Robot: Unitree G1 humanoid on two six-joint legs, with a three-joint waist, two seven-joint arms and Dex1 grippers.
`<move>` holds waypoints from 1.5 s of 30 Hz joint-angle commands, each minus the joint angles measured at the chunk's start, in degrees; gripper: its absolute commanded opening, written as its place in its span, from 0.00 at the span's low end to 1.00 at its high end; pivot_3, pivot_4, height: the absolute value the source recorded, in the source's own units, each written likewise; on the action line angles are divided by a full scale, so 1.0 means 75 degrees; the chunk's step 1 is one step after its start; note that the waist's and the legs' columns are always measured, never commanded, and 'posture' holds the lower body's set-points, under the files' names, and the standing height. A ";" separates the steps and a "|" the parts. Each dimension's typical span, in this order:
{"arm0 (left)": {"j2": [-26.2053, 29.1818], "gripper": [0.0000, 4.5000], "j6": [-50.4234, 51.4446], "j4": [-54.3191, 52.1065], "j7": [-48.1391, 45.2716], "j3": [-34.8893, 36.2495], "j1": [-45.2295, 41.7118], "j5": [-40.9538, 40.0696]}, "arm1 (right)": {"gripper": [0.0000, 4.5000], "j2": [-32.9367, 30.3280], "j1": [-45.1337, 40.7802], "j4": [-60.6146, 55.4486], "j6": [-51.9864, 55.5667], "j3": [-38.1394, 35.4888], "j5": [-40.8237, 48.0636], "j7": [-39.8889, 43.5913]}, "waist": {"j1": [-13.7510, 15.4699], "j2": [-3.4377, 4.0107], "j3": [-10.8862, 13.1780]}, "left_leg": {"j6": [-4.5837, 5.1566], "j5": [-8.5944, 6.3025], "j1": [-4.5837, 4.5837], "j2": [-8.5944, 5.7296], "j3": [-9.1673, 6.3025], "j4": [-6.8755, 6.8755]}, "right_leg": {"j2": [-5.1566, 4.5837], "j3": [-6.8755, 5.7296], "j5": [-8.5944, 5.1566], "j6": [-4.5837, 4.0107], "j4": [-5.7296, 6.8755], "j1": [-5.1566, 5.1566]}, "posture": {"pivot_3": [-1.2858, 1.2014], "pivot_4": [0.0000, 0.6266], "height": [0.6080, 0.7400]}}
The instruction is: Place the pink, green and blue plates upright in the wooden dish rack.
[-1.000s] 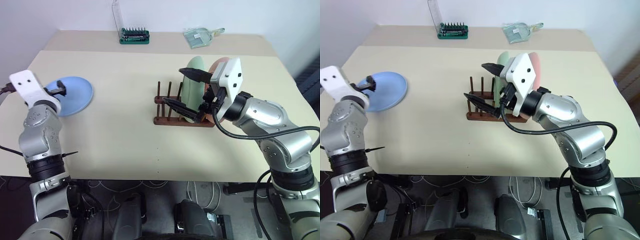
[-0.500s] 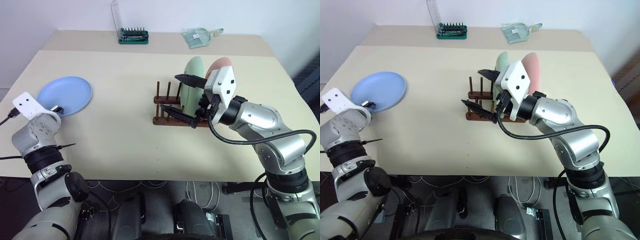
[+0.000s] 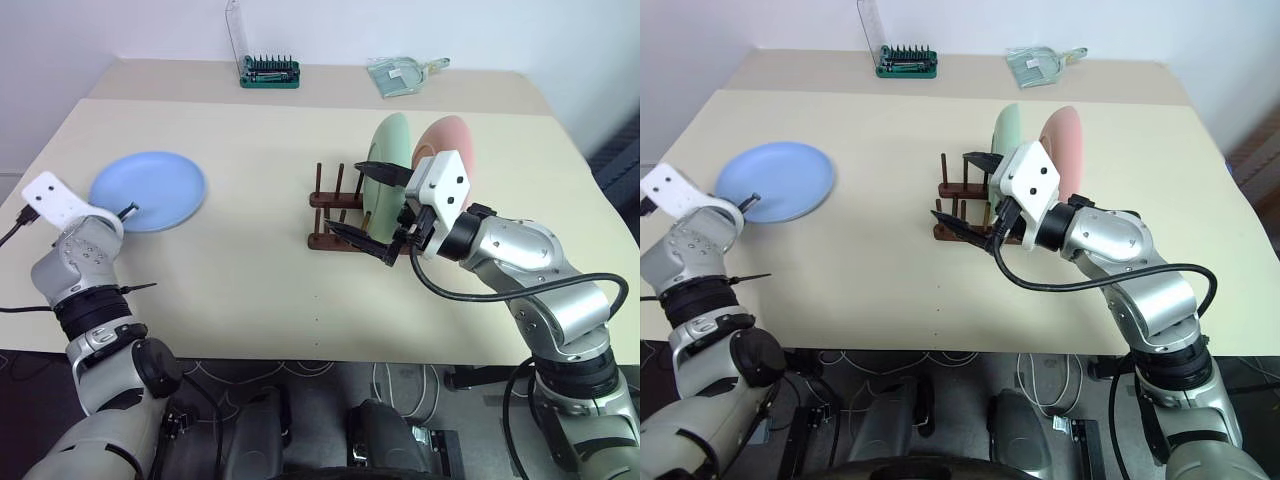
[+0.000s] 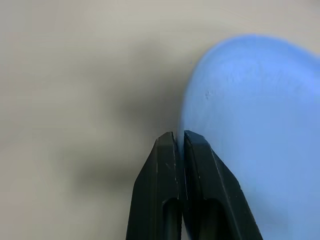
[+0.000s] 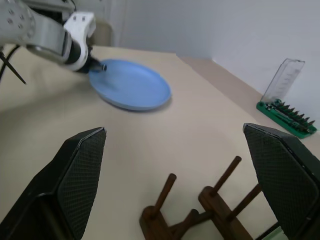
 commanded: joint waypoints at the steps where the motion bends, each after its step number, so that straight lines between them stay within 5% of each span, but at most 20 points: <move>1: -0.0040 0.02 -0.1189 -0.1353 -0.1237 -0.1144 -0.0217 -0.0034 | 1.00 -0.0123 -0.0559 0.0187 -0.0474 0.0439 -0.1003 -0.0026 | -0.0012 -0.0007 0.0003 | -0.0001 0.0000 -0.0005 0.0000 0.0000 0.0003 | 0.0002 0.0000 0.0000 0.0000 0.0001 -0.0006 | 0.52 0.24 0.94; 13: -0.0897 0.02 -0.1325 -0.3472 -0.1741 -0.3023 -0.0436 -0.0050 | 1.00 0.0089 -0.2204 0.2428 -0.2606 0.2273 -0.5199 -0.0779 | -0.0033 -0.0005 0.0003 | -0.0010 0.0009 -0.0008 0.0004 0.0004 0.0005 | 0.0007 0.0004 0.0001 0.0000 0.0003 -0.0013 | 0.52 0.24 0.94; 32: -0.1056 0.02 -0.0419 -0.4500 -0.1672 -0.3413 -0.0684 -0.0178 | 1.00 0.1341 -0.2639 0.3532 -0.3658 0.2472 -0.6917 -0.0770 | -0.0032 -0.0005 0.0003 | -0.0012 0.0011 -0.0008 0.0005 0.0003 0.0010 | 0.0015 0.0003 0.0000 0.0000 0.0004 -0.0010 | 0.52 0.24 0.94; 35: -0.1092 0.00 -0.0318 -0.4621 -0.1637 -0.3368 -0.0696 -0.0220 | 0.81 0.1453 -0.2700 0.3685 -0.3667 0.2522 -0.7142 -0.0724 | -0.0031 -0.0005 0.0003 | -0.0012 0.0011 -0.0008 0.0004 0.0003 0.0010 | 0.0014 0.0003 0.0000 0.0000 0.0003 -0.0010 | 0.52 0.24 0.94; 42: -0.1170 0.00 -0.0133 -0.4771 -0.1527 -0.3152 -0.0717 -0.0454 | 0.03 0.1584 -0.2711 0.3764 -0.3798 0.2478 -0.7368 -0.0697 | -0.0035 -0.0005 0.0003 | -0.0012 0.0011 -0.0008 0.0005 0.0001 0.0011 | 0.0013 0.0004 0.0000 0.0000 0.0005 -0.0009 | 0.52 0.24 0.94; 45: -0.1187 0.00 -0.0076 -0.4773 -0.1503 -0.3113 -0.0727 -0.0510 | 0.01 0.1602 -0.2702 0.3726 -0.3872 0.2465 -0.7439 -0.0707 | -0.0034 -0.0005 0.0003 | -0.0012 0.0011 -0.0008 0.0004 0.0001 0.0011 | 0.0014 0.0003 0.0000 0.0000 0.0005 -0.0009 | 0.52 0.24 0.94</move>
